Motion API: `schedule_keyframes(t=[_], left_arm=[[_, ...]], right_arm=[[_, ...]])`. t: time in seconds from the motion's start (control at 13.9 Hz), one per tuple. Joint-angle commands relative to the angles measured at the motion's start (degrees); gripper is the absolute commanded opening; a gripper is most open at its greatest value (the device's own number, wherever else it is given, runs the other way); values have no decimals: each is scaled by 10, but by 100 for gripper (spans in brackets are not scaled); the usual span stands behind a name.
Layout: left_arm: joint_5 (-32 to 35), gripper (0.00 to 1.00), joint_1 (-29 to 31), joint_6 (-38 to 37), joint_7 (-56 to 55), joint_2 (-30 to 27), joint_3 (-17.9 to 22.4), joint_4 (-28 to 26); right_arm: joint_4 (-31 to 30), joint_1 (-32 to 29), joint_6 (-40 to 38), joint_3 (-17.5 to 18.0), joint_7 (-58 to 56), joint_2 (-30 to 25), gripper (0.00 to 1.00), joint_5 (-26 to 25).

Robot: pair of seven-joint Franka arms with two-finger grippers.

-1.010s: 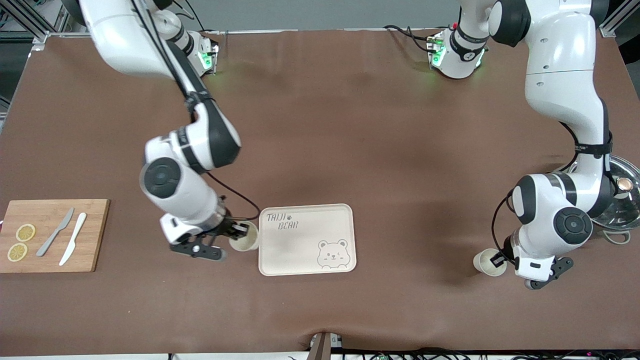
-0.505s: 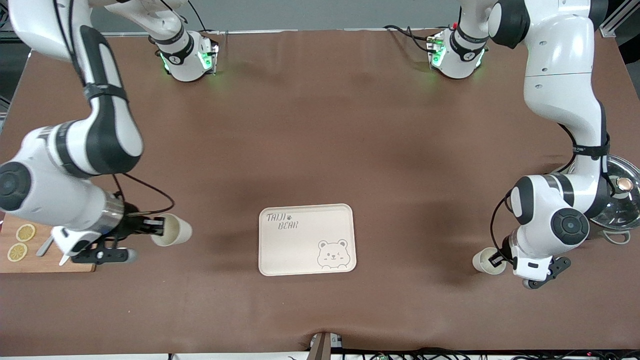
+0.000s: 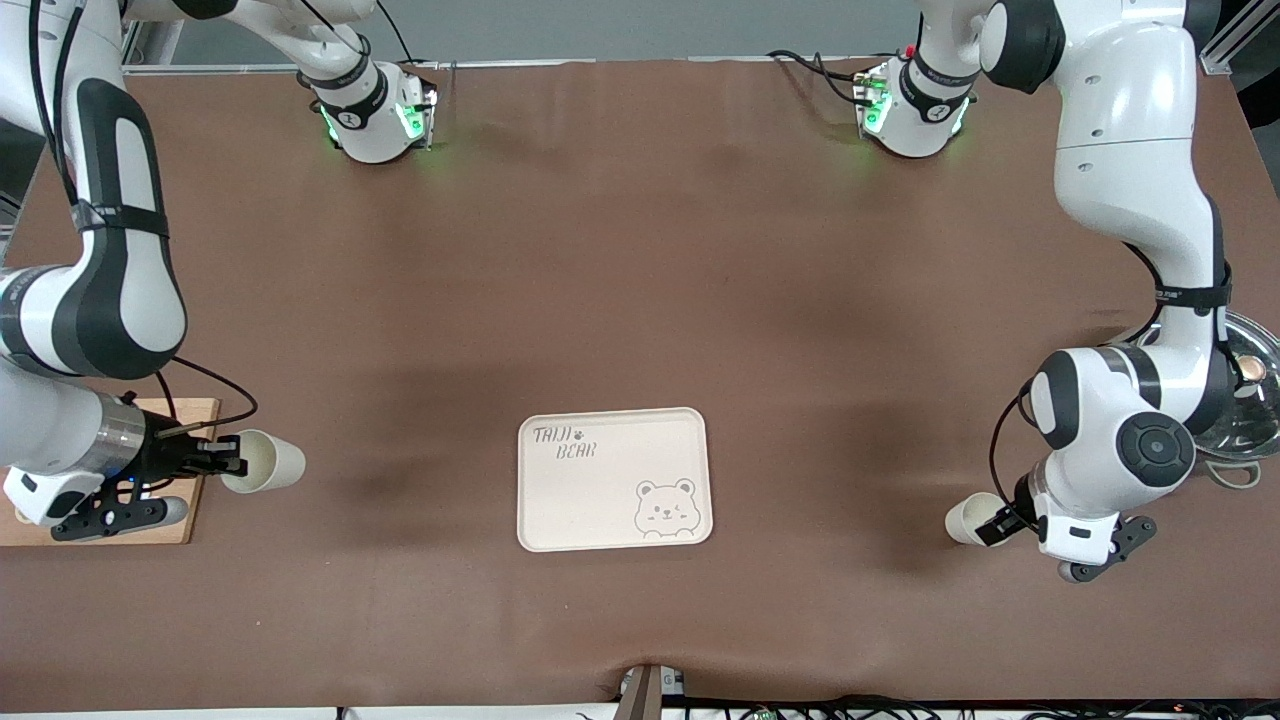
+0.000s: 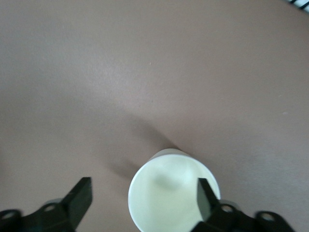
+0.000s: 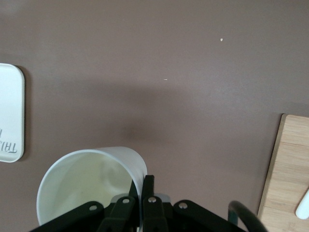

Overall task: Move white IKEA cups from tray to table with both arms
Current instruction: 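Move the right gripper's cup beside the cutting board while the left gripper lowers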

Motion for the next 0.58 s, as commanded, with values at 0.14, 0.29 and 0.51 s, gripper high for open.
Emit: schedule_keyframes(t=[0.14,0.29,0.51], left_arm=[[13,100,0,-18,8,-59,-6,-10],[13,100,-2,-37,46,-85,-6,-10],[8,100,-3,-93,115,-123,-8,-10]], right_arm=[[-3,-9,51,8,-13,46,0,4],[-14,-9,81,8,-20,62,0,4],[-35,-3,122,8,-25,73,0,5]])
